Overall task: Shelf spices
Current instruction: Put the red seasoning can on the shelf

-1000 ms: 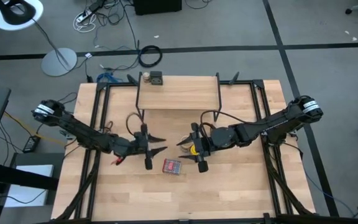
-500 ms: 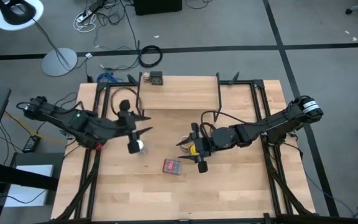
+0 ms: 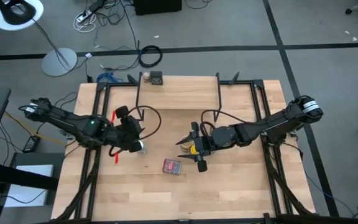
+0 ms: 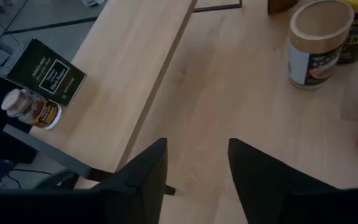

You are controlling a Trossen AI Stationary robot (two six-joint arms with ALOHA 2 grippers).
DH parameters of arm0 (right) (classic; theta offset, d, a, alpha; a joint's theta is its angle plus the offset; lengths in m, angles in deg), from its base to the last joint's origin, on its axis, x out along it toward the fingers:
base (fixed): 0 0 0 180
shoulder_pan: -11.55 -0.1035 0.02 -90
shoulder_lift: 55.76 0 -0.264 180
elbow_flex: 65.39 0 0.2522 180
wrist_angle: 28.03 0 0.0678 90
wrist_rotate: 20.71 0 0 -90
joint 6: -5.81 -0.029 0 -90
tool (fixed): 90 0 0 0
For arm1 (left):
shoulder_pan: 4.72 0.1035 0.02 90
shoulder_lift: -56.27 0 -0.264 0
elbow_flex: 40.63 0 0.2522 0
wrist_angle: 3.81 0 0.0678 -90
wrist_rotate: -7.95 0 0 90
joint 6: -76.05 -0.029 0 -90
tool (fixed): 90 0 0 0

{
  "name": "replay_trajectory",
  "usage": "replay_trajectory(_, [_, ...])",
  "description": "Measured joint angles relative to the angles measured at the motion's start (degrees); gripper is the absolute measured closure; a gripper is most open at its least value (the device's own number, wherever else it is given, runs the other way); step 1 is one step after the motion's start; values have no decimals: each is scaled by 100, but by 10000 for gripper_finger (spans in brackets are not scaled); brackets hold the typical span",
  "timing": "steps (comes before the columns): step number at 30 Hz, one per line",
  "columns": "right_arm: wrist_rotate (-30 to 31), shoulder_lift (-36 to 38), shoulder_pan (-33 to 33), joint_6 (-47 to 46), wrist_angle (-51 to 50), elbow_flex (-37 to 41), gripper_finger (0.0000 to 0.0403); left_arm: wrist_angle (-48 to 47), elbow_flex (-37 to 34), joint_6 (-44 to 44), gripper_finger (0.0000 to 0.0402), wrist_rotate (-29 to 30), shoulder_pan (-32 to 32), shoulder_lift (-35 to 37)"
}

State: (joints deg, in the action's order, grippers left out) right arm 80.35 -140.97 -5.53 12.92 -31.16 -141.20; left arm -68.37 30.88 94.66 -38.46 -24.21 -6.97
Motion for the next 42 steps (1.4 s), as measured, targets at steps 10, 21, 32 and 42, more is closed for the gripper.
replay_trajectory(10, [-32, 0, 2, -11, -80, 0, 188, -48, 0, 242, 164, -1214, 0, -3])
replay_trajectory(21, [-32, 0, 2, -146, -156, 0, 188, -422, 2, 668, 167, -1485, 0, -260])
replay_trajectory(32, [-315, 5, 4, -547, -800, -9, 188, 1960, 349, -1378, 167, -2507, -1, -749])
replay_trajectory(42, [595, -347, -135, -1139, -1599, -240, 143, 1590, 527, -1388, 167, -1973, 0, -758])
